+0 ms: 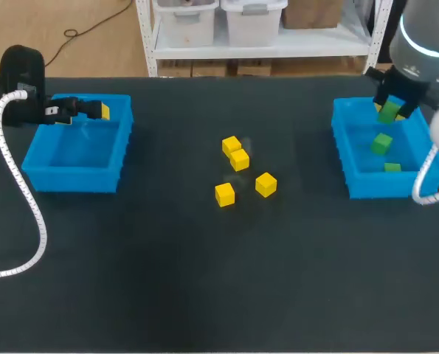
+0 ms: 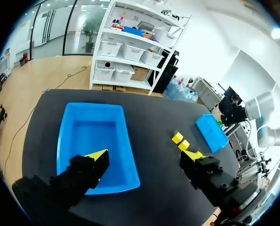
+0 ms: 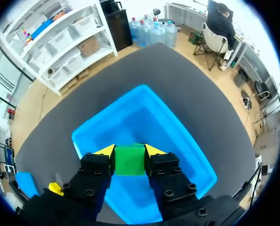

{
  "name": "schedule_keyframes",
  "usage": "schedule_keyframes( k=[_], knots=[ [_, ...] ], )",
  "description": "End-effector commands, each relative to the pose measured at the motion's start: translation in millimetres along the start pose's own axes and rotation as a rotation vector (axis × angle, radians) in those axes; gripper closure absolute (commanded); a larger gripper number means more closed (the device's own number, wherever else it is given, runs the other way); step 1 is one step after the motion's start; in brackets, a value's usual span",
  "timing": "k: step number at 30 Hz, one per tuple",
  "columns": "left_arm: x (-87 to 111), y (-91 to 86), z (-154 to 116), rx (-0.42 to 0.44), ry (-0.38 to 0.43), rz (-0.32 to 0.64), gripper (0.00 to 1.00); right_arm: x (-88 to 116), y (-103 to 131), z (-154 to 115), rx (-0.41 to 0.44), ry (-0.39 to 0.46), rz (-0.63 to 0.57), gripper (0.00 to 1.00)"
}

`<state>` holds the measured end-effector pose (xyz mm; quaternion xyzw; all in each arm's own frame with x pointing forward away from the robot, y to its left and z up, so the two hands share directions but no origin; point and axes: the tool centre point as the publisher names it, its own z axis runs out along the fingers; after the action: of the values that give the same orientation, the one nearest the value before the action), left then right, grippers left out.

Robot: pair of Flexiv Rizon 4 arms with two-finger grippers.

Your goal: Put the green cubes in the right bin and the yellow cubes in the left bin.

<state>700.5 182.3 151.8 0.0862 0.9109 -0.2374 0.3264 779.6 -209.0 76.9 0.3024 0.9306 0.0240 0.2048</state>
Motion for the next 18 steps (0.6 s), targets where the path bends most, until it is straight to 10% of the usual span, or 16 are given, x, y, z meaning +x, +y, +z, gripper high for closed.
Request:
schedule_keyframes(
  k=[1, 3, 4, 5, 18],
  knots=[
    [1.4, 2.4, 0, 0.011, -0.007, 0.002, 0.0, 0, -1, 4, -0.065, -0.05, -0.003, 1.0],
    [1.4, 2.4, 0, 0.011, -0.007, 0.002, 0.0, -1, 2, 3, -0.083, -0.047, -0.019, 0.96],
    [1.4, 2.4, 0, 0.011, -0.007, 0.002, 0.0, -1, 4, 3, -0.088, -0.046, -0.029, 0.69],
    [1.4, 2.4, 0, 0.011, -0.007, 0.002, 0.0, -1, 6, 3, -0.093, -0.05, -0.037, 0.0],
    [1.4, 2.4, 0, 0.011, -0.007, 0.002, 0.0, 7, 21, -1, -0.123, -0.064, -0.092, 0.0]
  ],
)
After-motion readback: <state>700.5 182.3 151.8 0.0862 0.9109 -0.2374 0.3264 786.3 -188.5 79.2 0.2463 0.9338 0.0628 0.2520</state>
